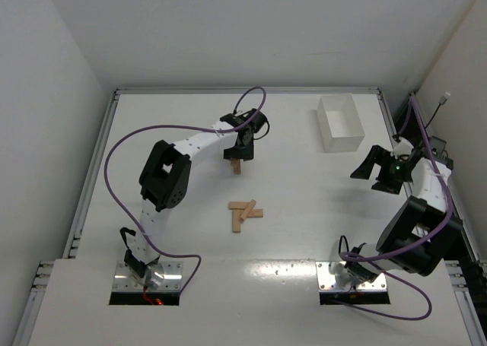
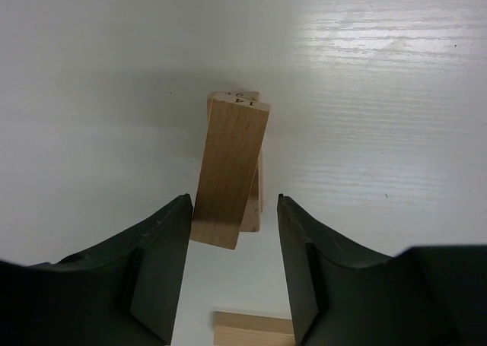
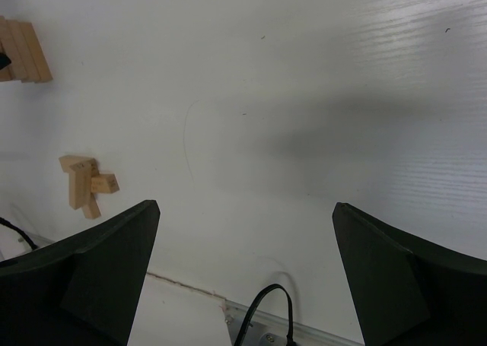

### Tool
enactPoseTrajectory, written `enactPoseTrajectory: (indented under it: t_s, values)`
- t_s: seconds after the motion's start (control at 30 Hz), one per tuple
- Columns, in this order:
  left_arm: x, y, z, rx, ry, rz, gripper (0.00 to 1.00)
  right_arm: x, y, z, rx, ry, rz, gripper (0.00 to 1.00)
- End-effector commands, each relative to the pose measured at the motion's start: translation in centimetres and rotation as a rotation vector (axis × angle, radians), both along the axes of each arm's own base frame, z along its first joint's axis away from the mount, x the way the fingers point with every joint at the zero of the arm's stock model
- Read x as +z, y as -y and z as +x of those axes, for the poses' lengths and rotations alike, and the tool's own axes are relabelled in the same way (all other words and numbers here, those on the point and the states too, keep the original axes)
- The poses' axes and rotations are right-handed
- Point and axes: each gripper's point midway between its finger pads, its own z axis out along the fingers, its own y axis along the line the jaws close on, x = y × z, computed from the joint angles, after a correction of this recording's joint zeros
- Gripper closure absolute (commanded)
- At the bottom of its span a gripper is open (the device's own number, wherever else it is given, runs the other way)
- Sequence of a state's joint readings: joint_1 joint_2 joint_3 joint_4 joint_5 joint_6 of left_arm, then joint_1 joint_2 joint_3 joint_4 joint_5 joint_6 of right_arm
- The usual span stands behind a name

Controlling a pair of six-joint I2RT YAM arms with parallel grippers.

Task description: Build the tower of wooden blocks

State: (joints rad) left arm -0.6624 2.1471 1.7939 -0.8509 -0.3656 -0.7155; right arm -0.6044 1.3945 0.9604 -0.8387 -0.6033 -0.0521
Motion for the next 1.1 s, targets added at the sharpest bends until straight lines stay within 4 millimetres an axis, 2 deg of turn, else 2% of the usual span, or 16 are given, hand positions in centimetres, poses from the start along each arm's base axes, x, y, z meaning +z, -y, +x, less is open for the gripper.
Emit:
enactPoseTrajectory:
  t_s: [0.0, 0.27, 0.5, 0.6, 0.63, 0.7, 0.83, 0.93, 1.07]
  values:
    - [-0.5, 0.7, -0.1, -0.005, -0.007, -0.017, 0.56, 0.6, -0.1, 0.8, 0.021, 0.045, 0.001, 0.05]
    - [-0.9, 0.7, -0.1, -0.005, -0.015, -0.011, 0.64, 0.5, 0.0, 0.8, 0.019, 0.040, -0.006, 0.05]
    - [-0.9, 0.7, -0.1, -0.005, -0.015, -0.011, 0.65, 0.5, 0.0, 0.8, 0.019, 0.040, -0.006, 0.05]
    - [-0.9, 0.7, -0.1, -0.005, -0.015, -0.011, 0.48, 0.5, 0.0, 0.8, 0.019, 0.040, -0.006, 0.05]
    - [-0.6, 0.8, 0.1, -0.005, -0.007, -0.017, 0.37, 0.5, 0.0, 0.8, 0.019, 0.040, -0.006, 0.05]
    - [-0.3, 1.1, 0.5, -0.013, 0.006, -0.024, 0.31, 0.5, 0.0, 0.8, 0.019, 0.040, -0.006, 0.05]
    - [0.3, 1.7, 1.3, -0.029, 0.026, -0.031, 0.28, 0.5, 0.0, 0.8, 0.019, 0.040, -0.006, 0.05]
    - [0.5, 1.3, 2.6, -0.018, 0.040, -0.035, 0.28, 0.5, 0.0, 0.8, 0.019, 0.040, -0.006, 0.05]
    - [0.7, 1.2, 3.6, -0.014, 0.052, -0.039, 0.31, 0.7, 0.0, 0.8, 0.026, 0.051, -0.016, 0.05]
